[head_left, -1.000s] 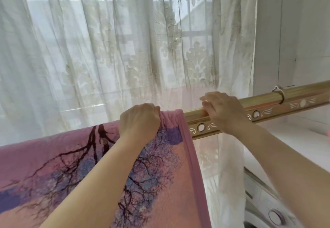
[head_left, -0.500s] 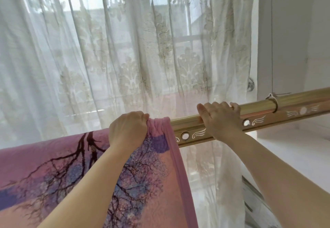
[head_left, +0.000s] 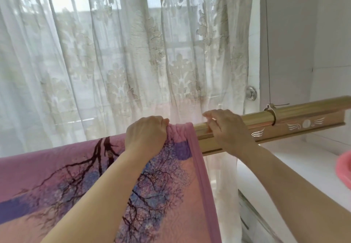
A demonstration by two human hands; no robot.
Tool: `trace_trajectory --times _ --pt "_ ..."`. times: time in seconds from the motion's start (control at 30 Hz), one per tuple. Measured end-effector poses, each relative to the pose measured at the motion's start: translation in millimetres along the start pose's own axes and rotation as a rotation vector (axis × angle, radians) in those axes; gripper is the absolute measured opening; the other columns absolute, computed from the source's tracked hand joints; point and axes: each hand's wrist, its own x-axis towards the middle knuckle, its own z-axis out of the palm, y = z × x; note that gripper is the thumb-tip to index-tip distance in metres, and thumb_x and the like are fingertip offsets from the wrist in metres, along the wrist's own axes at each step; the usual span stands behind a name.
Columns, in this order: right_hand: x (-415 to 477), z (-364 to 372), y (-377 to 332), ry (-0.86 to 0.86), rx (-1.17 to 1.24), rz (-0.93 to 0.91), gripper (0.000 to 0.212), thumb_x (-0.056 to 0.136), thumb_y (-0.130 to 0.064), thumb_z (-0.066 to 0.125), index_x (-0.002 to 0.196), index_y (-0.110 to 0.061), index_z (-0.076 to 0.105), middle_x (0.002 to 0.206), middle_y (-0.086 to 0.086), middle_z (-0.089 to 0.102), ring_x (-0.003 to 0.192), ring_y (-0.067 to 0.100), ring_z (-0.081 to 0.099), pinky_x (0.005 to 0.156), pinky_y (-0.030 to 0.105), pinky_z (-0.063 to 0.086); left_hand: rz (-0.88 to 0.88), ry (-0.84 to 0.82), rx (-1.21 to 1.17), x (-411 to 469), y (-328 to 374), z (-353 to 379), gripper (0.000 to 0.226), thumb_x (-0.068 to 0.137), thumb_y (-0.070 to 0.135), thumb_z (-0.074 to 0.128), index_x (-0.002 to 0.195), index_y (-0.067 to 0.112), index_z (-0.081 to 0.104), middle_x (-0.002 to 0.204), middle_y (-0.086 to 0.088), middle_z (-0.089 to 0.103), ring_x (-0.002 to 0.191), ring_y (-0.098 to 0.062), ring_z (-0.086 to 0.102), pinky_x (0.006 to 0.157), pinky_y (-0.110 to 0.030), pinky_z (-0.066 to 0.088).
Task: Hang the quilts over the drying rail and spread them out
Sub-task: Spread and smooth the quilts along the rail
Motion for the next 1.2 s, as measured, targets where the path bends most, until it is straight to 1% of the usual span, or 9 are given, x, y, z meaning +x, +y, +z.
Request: trace_trajectory --times 0.07,0.13,0.27,0.57,0.67,0.8,1.1,1.17,1.2 --pt "-2.8 -6.9 25.5 0.105 -0.134 0.040 0.028 0.098 -0.024 0.041 0.105 -0.020 0.068 0.107 0.001 0.069 0.111 0.021 0.056 0.105 0.036 0.027 -0.019 -0.007 0.002 1.0 0.1 -0.3 0.043 0.101 0.039 0.029 0.075 0.018 0.055 0.072 0.002 0.054 0.072 -0.022 0.051 0.064 -0.032 0.034" --pt "-6.0 -9.8 42.1 0.118 -0.227 0.102 0.039 0.097 -0.035 0.030 0.096 -0.023 0.067 0.100 -0.001 0.067 0.113 0.020 0.055 0.111 0.040 0.017 -0.031 0.002 0.007 1.1 -2.3 -0.1 0.043 0.101 0.039 0.030 0.076 0.018 0.057 0.073 0.001 0.055 0.072 -0.022 0.051 0.065 -0.032 0.034" --pt "-6.5 -0.4 48.5 0.089 -0.193 0.096 0.048 0.094 -0.039 0.021 0.110 -0.022 0.063 0.108 -0.004 0.064 0.113 0.019 0.053 0.112 0.042 0.017 -0.052 0.016 0.002 2.3 -6.1 0.7 0.042 0.101 0.039 0.031 0.078 0.017 0.059 0.073 0.001 0.054 0.073 -0.022 0.050 0.066 -0.033 0.035" --pt "5.2 14.8 43.8 0.112 -0.166 0.053 0.043 0.096 -0.037 0.025 0.103 -0.023 0.065 0.106 -0.005 0.067 0.107 0.019 0.055 0.108 0.033 0.020 -0.117 -0.004 0.003 13.6 -1.2 8.0 0.043 0.100 0.037 0.034 0.078 0.013 0.062 0.076 -0.003 0.061 0.073 -0.023 0.053 0.064 -0.033 0.036" --pt "4.9 12.5 41.6 0.109 -0.127 0.056 0.037 0.101 -0.032 0.032 0.112 -0.022 0.066 0.115 -0.003 0.067 0.114 0.019 0.053 0.109 0.032 0.017 -0.109 -0.018 0.004 18.4 13.3 13.3 0.042 0.101 0.037 0.033 0.082 0.014 0.063 0.079 -0.003 0.061 0.074 -0.023 0.052 0.064 -0.033 0.036" --pt "4.7 5.7 36.5 0.038 -0.095 0.067 0.040 0.102 -0.032 0.032 0.131 -0.021 0.056 0.132 0.000 0.059 0.129 0.018 0.045 0.112 0.032 0.018 -0.096 -0.020 -0.002 23.7 35.8 21.7 0.040 0.101 0.037 0.033 0.081 0.016 0.060 0.079 -0.002 0.059 0.075 -0.024 0.052 0.065 -0.032 0.038" --pt "-0.3 -15.9 44.9 -0.096 -0.082 0.050 0.046 0.103 -0.030 0.027 0.146 -0.017 0.036 0.152 0.000 0.037 0.143 0.015 0.025 0.116 0.027 0.008 0.011 -0.004 -0.015 31.1 90.3 33.5 0.038 0.102 0.037 0.030 0.077 0.018 0.052 0.074 -0.001 0.054 0.071 -0.024 0.051 0.063 -0.032 0.036" --pt "-3.0 -21.6 52.7 -0.055 0.050 0.050 0.040 0.100 -0.017 0.036 0.138 -0.016 0.049 0.143 0.001 0.049 0.136 0.015 0.038 0.114 0.027 0.019 0.035 0.017 -0.006 30.4 89.7 35.9 0.039 0.102 0.037 0.029 0.076 0.019 0.051 0.074 -0.001 0.054 0.071 -0.024 0.051 0.063 -0.032 0.036" --pt "-8.0 -24.1 56.5 0.029 0.114 0.065 0.038 0.094 -0.007 0.041 0.125 -0.015 0.061 0.129 0.002 0.061 0.124 0.016 0.049 0.108 0.028 0.032 0.040 0.022 -0.005 30.7 88.8 36.5 0.040 0.102 0.038 0.028 0.076 0.019 0.052 0.074 -0.001 0.053 0.071 -0.024 0.051 0.063 -0.032 0.035"
